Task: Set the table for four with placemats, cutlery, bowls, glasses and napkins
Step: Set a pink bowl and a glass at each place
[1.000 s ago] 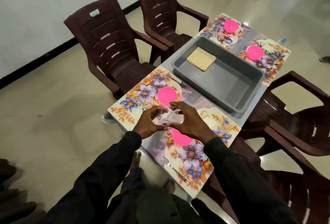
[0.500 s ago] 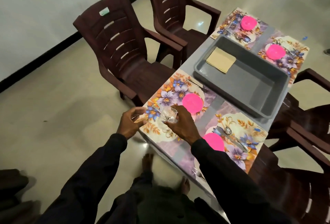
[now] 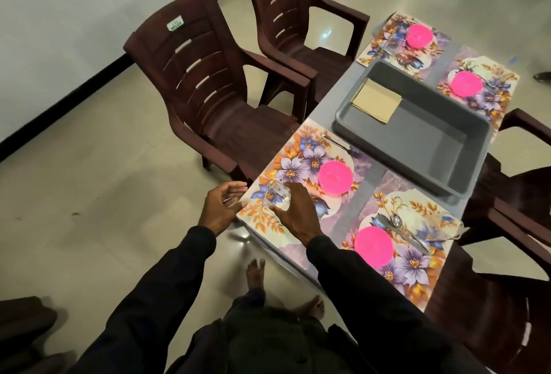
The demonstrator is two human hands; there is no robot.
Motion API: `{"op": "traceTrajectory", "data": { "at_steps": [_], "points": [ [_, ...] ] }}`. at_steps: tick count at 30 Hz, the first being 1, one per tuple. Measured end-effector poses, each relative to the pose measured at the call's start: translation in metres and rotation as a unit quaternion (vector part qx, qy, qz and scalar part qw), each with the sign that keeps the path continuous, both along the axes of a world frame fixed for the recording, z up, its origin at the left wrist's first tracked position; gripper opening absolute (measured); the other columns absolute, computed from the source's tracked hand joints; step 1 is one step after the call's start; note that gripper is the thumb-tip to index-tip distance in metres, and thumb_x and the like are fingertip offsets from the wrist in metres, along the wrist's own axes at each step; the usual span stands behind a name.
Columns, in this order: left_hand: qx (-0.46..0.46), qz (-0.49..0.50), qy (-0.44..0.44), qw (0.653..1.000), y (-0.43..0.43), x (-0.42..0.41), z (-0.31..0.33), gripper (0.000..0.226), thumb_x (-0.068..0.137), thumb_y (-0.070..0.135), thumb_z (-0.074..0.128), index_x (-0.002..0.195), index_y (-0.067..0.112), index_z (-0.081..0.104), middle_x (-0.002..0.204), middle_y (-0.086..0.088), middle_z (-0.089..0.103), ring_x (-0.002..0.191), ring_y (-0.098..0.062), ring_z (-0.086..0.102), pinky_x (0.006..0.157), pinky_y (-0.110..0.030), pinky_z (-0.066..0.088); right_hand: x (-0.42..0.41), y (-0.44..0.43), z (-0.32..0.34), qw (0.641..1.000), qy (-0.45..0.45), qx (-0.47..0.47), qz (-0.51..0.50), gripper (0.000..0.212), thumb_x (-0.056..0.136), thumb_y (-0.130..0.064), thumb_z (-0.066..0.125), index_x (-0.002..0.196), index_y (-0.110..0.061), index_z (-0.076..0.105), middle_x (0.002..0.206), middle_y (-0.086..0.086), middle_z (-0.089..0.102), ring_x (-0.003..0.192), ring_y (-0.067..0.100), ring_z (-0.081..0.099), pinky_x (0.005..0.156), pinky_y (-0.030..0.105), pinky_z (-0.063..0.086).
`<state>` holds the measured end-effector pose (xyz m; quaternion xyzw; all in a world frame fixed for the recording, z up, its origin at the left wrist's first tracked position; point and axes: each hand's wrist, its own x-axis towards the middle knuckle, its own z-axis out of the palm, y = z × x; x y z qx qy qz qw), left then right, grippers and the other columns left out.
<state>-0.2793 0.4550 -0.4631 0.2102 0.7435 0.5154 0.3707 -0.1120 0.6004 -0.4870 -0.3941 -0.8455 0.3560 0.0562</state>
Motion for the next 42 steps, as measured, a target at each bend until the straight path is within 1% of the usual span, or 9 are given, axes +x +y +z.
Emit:
{"op": "traceTrajectory", "data": {
  "at_steps": [10,17,23,25,29,32,35,38,42],
  "points": [
    [-0.008,-0.025,0.006,1.000,0.007,-0.012,0.002,0.042,0.081,0.003,0.082,0.120,0.010,0.067,0.116,-0.001,0.073,0.111,-0.013,0.069,0.094,-0.029,0.056,-0.005,-0.004,-0.009,1.000,-0.016,0.007,-0.014,0.074,0.091,-0.052,0.070,0.148,-0.015,0.041,0.151,0.008,0.048,0.140,0.026,0.044,0.117,0.040,0.035],
    [0.004,-0.034,0.003,0.999,0.018,-0.013,0.010,0.039,0.083,0.003,0.080,0.117,0.013,0.066,0.112,0.002,0.072,0.108,-0.008,0.068,0.089,-0.021,0.056,-0.002,0.000,-0.013,1.000,-0.013,0.021,-0.015,0.075,0.088,-0.058,0.069,0.146,-0.019,0.041,0.148,0.006,0.050,0.137,0.025,0.047,0.114,0.041,0.041],
    [0.014,-0.043,0.014,0.999,0.031,-0.017,0.013,0.037,0.086,0.003,0.078,0.120,0.009,0.066,0.114,-0.003,0.073,0.107,-0.013,0.069,0.085,-0.015,0.056,0.002,0.004,-0.007,1.000,0.011,0.007,-0.013,0.083,0.085,-0.063,0.069,0.149,-0.020,0.038,0.153,0.004,0.046,0.140,0.022,0.043,0.116,0.039,0.036],
    [0.014,-0.049,0.014,0.999,0.036,-0.018,0.015,0.036,0.087,0.004,0.077,0.121,0.011,0.066,0.115,-0.002,0.073,0.107,-0.013,0.069,0.083,-0.014,0.056,0.005,0.010,0.000,0.999,0.032,0.002,-0.025,0.080,0.084,-0.064,0.070,0.146,-0.022,0.042,0.148,0.001,0.050,0.136,0.020,0.048,0.113,0.040,0.042],
    [0.031,-0.061,0.012,0.998,0.051,-0.016,0.026,0.032,0.089,0.002,0.074,0.118,0.012,0.067,0.111,-0.001,0.074,0.102,-0.008,0.071,0.085,-0.018,0.057,0.023,0.033,0.020,0.997,0.068,-0.007,-0.048,0.058,0.088,-0.050,0.073,0.134,-0.022,0.052,0.130,-0.001,0.060,0.117,0.017,0.057,0.100,0.038,0.051],
    [0.048,-0.074,0.003,0.996,0.070,-0.014,0.037,0.029,0.090,0.003,0.074,0.116,0.011,0.067,0.108,-0.001,0.074,0.095,-0.002,0.071,0.081,-0.015,0.056,0.041,0.060,0.033,0.995,0.075,0.019,-0.068,0.042,0.094,-0.037,0.070,0.130,-0.018,0.058,0.125,0.001,0.065,0.110,0.016,0.062,0.096,0.039,0.055],
    [0.071,-0.090,0.001,0.993,0.096,-0.014,0.044,0.026,0.090,0.001,0.073,0.113,0.013,0.069,0.109,-0.003,0.075,0.099,-0.008,0.072,0.086,-0.020,0.056,0.057,0.095,0.047,0.990,0.090,0.074,-0.084,0.028,0.097,-0.024,0.067,0.122,-0.011,0.066,0.119,0.006,0.070,0.102,0.018,0.067,0.091,0.038,0.057],
    [0.088,-0.110,0.014,0.990,0.127,-0.009,0.051,0.027,0.091,-0.003,0.070,0.110,0.015,0.070,0.108,-0.002,0.075,0.100,-0.008,0.072,0.086,-0.019,0.055,0.069,0.134,0.061,0.982,0.106,0.111,-0.106,0.020,0.096,-0.016,0.064,0.114,-0.009,0.071,0.108,0.006,0.074,0.093,0.017,0.068,0.084,0.039,0.059],
    [0.086,-0.130,0.016,0.988,0.173,-0.010,0.054,0.025,0.093,-0.003,0.067,0.115,0.009,0.068,0.109,-0.004,0.074,0.100,-0.011,0.072,0.088,-0.021,0.056,0.075,0.188,0.076,0.976,0.100,0.148,-0.126,0.016,0.094,-0.008,0.061,0.104,-0.007,0.074,0.099,0.007,0.076,0.085,0.018,0.068,0.080,0.036,0.059]
  ]
}}
